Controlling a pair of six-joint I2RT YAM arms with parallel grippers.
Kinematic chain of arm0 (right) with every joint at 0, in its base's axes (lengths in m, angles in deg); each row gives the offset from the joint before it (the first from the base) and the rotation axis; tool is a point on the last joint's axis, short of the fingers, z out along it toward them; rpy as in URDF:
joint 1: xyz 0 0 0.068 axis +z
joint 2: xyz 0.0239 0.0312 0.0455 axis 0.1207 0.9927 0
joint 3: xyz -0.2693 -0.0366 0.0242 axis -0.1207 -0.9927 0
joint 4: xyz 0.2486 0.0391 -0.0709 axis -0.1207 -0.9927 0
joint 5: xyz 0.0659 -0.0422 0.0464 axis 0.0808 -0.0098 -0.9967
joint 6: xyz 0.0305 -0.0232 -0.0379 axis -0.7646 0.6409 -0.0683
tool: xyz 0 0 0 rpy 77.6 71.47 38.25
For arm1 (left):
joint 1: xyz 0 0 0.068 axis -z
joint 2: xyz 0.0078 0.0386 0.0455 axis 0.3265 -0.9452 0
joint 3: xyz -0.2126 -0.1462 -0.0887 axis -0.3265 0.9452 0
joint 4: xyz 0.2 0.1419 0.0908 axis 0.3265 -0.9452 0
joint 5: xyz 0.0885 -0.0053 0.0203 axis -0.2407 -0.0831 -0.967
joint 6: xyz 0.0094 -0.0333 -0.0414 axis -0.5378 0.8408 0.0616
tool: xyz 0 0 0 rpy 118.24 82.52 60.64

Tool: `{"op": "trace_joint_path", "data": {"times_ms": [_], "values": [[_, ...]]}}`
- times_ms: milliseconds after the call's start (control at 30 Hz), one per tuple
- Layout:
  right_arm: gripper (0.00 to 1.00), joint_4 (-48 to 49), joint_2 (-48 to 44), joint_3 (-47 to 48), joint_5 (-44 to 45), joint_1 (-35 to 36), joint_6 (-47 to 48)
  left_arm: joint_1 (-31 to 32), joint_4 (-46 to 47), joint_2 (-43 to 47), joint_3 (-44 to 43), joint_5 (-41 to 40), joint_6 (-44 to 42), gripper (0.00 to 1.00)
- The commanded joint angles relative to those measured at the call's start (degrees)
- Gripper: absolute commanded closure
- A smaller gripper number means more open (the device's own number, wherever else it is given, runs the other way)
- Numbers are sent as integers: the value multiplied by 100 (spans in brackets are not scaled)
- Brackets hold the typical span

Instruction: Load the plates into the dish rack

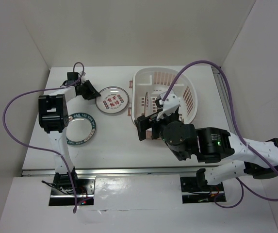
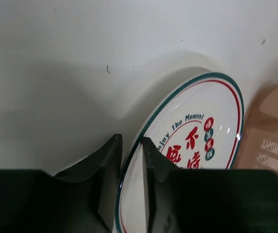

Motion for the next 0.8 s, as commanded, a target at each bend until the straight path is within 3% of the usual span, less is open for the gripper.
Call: {"op": "trace_joint_path", "data": {"times_ms": [0,233,500,767], "values": [[0,215,-120,-69,24,47,-24,68,-249,-47,129,-75,-118,68],[0,215,-120,-69,24,47,-24,68,-249,-161,-29,-75,-65,100],[0,268,-68,-122,261,47,-24,68,-434,22,-232,-302,-65,100],[0,838,-260,-464,78,-312,213,-247,-689,1270,-232,-620,-4,100]]}}
